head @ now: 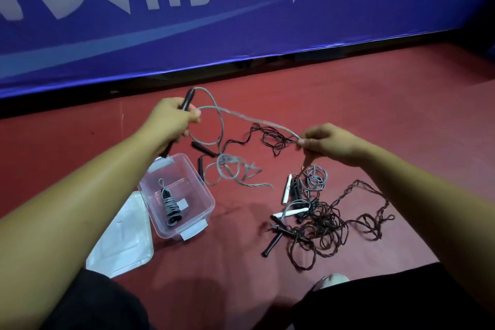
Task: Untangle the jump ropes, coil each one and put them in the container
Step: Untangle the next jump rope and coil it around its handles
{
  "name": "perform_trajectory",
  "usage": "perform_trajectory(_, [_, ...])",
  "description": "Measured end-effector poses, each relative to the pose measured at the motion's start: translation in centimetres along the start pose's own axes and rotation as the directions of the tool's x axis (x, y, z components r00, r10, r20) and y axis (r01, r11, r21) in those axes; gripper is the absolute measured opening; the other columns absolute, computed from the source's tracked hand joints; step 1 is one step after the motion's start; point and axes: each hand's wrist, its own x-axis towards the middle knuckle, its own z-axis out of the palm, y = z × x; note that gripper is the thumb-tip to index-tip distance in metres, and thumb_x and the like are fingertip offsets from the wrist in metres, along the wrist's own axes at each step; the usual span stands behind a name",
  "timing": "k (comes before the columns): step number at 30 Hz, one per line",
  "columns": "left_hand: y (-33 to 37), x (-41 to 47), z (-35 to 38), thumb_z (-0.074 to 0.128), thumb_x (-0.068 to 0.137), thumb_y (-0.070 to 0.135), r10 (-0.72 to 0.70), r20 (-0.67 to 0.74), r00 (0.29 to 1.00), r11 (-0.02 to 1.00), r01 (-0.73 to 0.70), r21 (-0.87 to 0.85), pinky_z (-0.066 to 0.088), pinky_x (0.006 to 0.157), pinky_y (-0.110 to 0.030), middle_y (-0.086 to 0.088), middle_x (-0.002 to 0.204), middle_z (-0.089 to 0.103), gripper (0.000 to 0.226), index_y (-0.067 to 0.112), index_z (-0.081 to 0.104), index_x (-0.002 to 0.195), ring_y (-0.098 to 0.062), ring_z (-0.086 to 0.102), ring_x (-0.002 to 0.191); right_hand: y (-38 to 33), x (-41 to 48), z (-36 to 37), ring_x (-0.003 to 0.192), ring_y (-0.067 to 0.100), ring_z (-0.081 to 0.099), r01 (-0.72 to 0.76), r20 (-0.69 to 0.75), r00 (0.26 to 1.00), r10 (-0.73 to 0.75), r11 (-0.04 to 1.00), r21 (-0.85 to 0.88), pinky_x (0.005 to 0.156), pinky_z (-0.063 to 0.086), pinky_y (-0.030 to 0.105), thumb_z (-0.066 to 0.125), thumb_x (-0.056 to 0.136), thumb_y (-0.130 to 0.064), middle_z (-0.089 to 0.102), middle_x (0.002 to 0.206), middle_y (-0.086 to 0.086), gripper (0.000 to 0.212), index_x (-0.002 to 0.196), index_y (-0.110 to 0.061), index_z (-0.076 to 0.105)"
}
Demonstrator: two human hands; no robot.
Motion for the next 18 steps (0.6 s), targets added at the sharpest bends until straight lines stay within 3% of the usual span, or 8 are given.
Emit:
perform_trajectory(2, [-0.1, 0.0, 0.3, 0.067, 0.088, 0.013, 0.080, -0.118, 0.990, 0.978, -0.055, 0.203, 0.042, 0.058, -0.026, -0.014, 0.084, 0.066, 0.007, 0.011, 0.069, 0.095, -0.023, 0.054, 0.066, -2.4, -0.2, 0.9, 0.053, 0.022, 0.053, 0.092, -0.024, 0.995, -0.092, 0.996, 0.002, 0.055, 0.048, 0.035, 0.057, 0.100, -0.016, 0.054, 0.063, 0.014, 0.019, 0.094, -0.002, 0.068])
perform_trajectory(3, [0.1, -0.2, 0.6, 0.066, 0.088, 0.012, 0.108, -0.151, 0.983, 0.977, -0.077, 0.199, 0.042, 0.064, -0.028, -0.016, 0.089, 0.068, 0.013, 0.010, 0.071, 0.099, -0.022, 0.055, 0.071, -3.7, -0.3, 1.6, 0.050, 0.018, 0.048, 0.136, -0.014, 0.991, -0.136, 0.991, -0.013, 0.050, 0.041, 0.029, 0.058, 0.100, -0.018, 0.054, 0.061, 0.011, 0.020, 0.086, -0.013, 0.071])
perform_trajectory(5, [1.0, -0.9, 1.5, 0.062, 0.089, 0.011, 0.176, -0.164, 0.971, 0.980, -0.156, 0.124, 0.041, 0.067, -0.026, -0.019, 0.096, 0.069, 0.016, 0.009, 0.071, 0.103, -0.020, 0.054, 0.070, -6.4, -0.7, 2.7, 0.048, 0.012, 0.043, 0.212, 0.015, 0.977, -0.212, 0.976, -0.053, 0.047, 0.036, 0.022, 0.059, 0.100, -0.021, 0.055, 0.057, 0.003, 0.022, 0.080, -0.021, 0.069])
perform_trajectory(9, [2.9, -1.7, 2.2, 0.056, 0.093, 0.014, 0.257, -0.206, 0.944, 0.955, -0.216, 0.201, 0.043, 0.059, -0.012, -0.012, 0.112, 0.050, 0.010, 0.010, 0.060, 0.102, -0.016, 0.056, 0.071, -9.0, -0.6, 3.7, 0.046, 0.011, 0.042, 0.231, 0.035, 0.973, -0.229, 0.957, -0.175, 0.047, 0.034, 0.022, 0.064, 0.096, -0.022, 0.053, 0.051, -0.003, 0.020, 0.084, -0.009, 0.071])
perform_trajectory(12, [3.1, -1.5, 1.4, 0.064, 0.086, 0.016, 0.136, -0.197, 0.971, 0.951, -0.072, 0.300, 0.039, 0.054, -0.028, -0.013, 0.093, 0.058, 0.014, 0.004, 0.058, 0.092, -0.026, 0.055, 0.067, -9.1, -0.5, 3.7, 0.042, 0.012, 0.040, 0.146, 0.052, 0.989, -0.137, 0.951, -0.273, 0.045, 0.033, 0.024, 0.066, 0.092, -0.018, 0.054, 0.052, 0.000, 0.014, 0.083, -0.014, 0.075])
perform_trajectory(15, [2.6, -2.1, 0.9, 0.067, 0.085, 0.021, -0.011, 0.008, 1.000, 0.929, 0.007, 0.369, 0.034, 0.042, -0.023, -0.010, 0.057, 0.055, 0.023, 0.009, 0.054, 0.070, -0.021, 0.046, 0.041, -8.7, -0.6, 3.8, 0.043, 0.017, 0.037, 0.082, 0.082, 0.995, -0.062, 0.960, -0.268, 0.048, 0.030, 0.026, 0.068, 0.090, -0.017, 0.052, 0.049, 0.000, 0.013, 0.081, -0.012, 0.075])
perform_trajectory(18, [2.4, -2.2, 0.3, 0.071, 0.085, 0.039, 0.002, 0.102, 0.995, 0.884, -0.049, 0.464, 0.040, 0.047, -0.024, -0.010, 0.051, 0.060, 0.038, 0.008, 0.058, 0.068, -0.020, 0.048, 0.037, -8.8, -0.8, 4.0, 0.041, 0.017, 0.035, 0.068, 0.119, 0.992, -0.039, 0.965, -0.253, 0.048, 0.029, 0.027, 0.068, 0.089, -0.016, 0.051, 0.046, 0.000, 0.013, 0.079, -0.010, 0.075])
